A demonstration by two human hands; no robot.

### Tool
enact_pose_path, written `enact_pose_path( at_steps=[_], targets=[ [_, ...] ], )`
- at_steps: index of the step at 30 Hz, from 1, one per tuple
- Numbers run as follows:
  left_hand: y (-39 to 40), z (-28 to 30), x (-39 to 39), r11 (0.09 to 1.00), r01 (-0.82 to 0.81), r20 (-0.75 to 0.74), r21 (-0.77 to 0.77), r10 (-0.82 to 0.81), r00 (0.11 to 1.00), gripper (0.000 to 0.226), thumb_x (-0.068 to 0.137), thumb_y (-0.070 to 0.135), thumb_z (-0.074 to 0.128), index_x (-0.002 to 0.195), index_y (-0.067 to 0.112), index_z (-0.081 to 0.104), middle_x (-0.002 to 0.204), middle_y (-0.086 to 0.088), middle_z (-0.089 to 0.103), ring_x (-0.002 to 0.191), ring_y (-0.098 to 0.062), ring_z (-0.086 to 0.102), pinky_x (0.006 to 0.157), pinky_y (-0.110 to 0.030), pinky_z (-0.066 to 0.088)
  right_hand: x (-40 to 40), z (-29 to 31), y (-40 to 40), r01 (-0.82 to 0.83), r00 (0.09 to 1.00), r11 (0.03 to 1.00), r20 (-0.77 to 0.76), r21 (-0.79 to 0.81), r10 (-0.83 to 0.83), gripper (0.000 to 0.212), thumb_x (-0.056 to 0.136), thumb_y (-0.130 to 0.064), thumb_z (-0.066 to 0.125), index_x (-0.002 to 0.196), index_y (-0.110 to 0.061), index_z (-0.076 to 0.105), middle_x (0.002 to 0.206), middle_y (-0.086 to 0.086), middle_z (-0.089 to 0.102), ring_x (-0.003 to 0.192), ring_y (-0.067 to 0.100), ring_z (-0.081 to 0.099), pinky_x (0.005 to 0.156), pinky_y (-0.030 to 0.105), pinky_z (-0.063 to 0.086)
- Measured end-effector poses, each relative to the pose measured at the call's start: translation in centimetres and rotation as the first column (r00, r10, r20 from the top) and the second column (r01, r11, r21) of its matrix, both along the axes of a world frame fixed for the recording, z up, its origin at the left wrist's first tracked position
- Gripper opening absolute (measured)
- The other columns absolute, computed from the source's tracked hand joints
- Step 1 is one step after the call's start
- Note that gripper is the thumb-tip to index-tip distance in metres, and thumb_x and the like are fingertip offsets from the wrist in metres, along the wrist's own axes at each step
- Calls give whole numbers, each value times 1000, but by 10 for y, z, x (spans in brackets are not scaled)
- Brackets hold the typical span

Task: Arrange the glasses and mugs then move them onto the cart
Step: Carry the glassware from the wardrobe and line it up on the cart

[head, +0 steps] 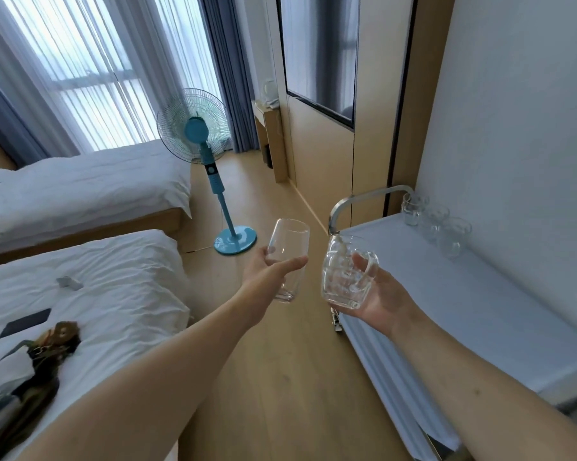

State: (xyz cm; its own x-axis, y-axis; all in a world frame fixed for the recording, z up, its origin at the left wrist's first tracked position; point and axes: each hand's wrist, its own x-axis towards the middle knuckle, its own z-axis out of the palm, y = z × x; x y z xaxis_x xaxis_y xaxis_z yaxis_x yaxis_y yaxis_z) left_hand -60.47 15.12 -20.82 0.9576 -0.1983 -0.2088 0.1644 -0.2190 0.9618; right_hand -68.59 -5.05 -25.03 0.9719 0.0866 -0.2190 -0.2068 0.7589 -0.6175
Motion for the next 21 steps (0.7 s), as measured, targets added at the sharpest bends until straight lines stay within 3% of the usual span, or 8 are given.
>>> enact_pose_path(
  at_steps=[4,7,9,10,13,15,17,21],
  targets=[
    [-31,-10,25,998,47,-27,29,-46,999,71,72,39,90,129,27,50,106,-3,65,87,-19,68,75,-47,63,19,-10,-27,48,999,998,-16,35,-48,25,97,-33,62,108,-13,73,115,12,60,108,30,55,112,49,34],
    [-53,-16,42,995,94,-57,27,-93,994,68,73,35,90,128,26,49,104,-5,63,68,-11,70,64,-39,62,30,-20,-43,113,992,991,-63,77,-109,27,98,-34,62,115,-13,64,112,11,61,103,29,59,109,50,40],
    [-71,-19,57,992,125,-74,24,-123,990,67,71,36,91,124,27,51,104,-5,64,71,-14,70,71,-44,64,34,-20,-53,168,983,982,-85,87,-161,28,97,-36,64,113,-13,58,102,11,62,89,27,64,92,44,53],
    [-80,-20,64,990,143,-83,13,-141,987,62,70,37,92,118,29,53,103,-5,65,75,-16,70,73,-45,64,37,-20,-60,182,981,982,-82,52,-178,32,95,-38,66,112,-13,57,101,13,59,87,27,62,87,41,51],
    [-106,-25,87,977,213,-84,-5,-213,973,55,67,40,93,105,33,53,100,-7,65,77,-18,68,76,-45,63,45,-21,-80,179,982,981,-49,-69,-183,38,92,-40,70,107,-7,63,107,24,49,98,36,51,97,47,40],
    [-125,-28,104,960,279,-75,10,-278,958,60,62,45,93,106,30,55,102,-10,65,79,-21,68,80,-49,62,51,-24,-94,263,959,958,-78,-112,-273,40,87,-36,75,113,-8,68,122,26,58,114,42,55,111,56,39],
    [-145,-29,121,938,348,-70,16,-346,936,70,55,52,94,109,28,56,108,-14,65,82,-26,69,83,-54,61,59,-22,-106,368,919,918,-90,-149,-383,64,72,-37,88,124,-9,65,132,22,61,121,42,58,107,58,44],
    [-185,-27,156,870,493,-51,31,-491,870,106,49,62,90,139,31,45,106,-4,67,98,-23,68,94,-57,55,77,-20,-125,506,838,839,-116,-200,-533,65,78,-39,80,130,-3,63,142,25,53,131,46,52,110,61,40]
  ],
)
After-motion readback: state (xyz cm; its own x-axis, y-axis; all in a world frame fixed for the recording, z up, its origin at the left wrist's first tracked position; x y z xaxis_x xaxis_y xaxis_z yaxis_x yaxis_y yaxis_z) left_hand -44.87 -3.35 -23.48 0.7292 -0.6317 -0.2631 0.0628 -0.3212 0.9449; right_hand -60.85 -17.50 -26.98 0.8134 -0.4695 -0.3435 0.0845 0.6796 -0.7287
